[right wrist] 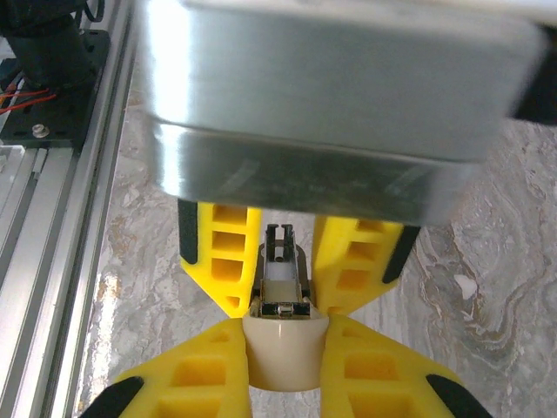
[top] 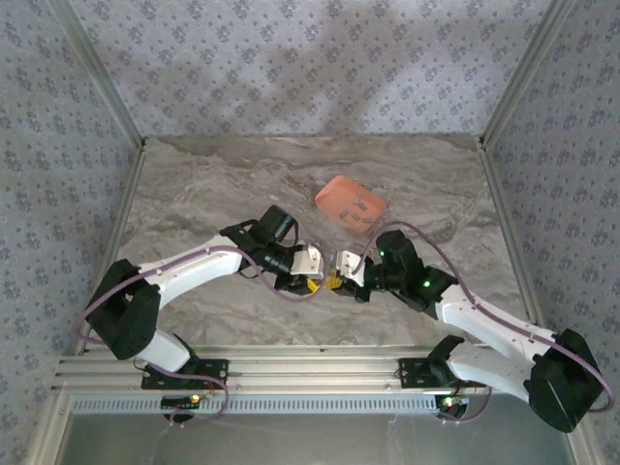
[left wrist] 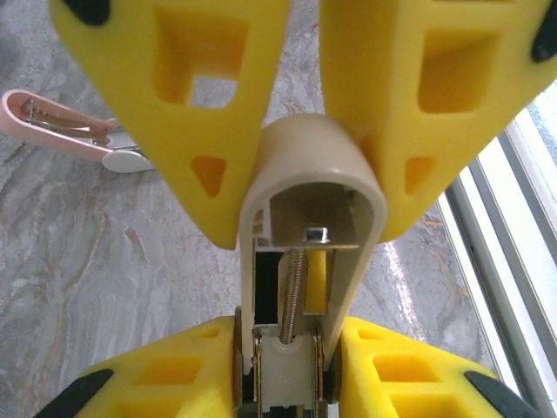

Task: Load the staples into the stapler

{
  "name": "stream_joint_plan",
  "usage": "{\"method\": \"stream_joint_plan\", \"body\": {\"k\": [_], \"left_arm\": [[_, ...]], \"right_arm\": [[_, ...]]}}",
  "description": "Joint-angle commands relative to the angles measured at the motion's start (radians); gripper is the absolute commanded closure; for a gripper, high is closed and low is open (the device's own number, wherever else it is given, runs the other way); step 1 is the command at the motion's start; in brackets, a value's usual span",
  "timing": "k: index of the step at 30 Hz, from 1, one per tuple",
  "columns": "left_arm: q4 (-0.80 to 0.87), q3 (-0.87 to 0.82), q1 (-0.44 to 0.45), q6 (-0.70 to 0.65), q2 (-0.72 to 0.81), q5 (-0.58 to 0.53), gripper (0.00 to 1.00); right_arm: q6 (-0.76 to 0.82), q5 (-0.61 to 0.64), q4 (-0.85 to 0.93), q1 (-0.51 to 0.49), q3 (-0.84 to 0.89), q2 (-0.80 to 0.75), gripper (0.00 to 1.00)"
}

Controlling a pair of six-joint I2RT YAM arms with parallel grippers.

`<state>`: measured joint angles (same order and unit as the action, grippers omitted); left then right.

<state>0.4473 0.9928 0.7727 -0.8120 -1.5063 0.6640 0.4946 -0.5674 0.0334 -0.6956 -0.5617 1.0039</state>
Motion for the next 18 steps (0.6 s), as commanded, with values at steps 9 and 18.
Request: {"method": "stream_joint_plan", "body": {"k": [9,18], "left_arm": [[-0.263,0.025,0.035,0.667,0.014,-0.317,0.81],[-0.093,0.243,0.147,1.397,-0.189,-0.674,0.81]], "right_arm": [[-0.392,0.187,-0.046,0.211,0.018,-0.137,0.39],[-0.763,0.501,0.119,0.333,0.045,-0.171,0.35]]}}
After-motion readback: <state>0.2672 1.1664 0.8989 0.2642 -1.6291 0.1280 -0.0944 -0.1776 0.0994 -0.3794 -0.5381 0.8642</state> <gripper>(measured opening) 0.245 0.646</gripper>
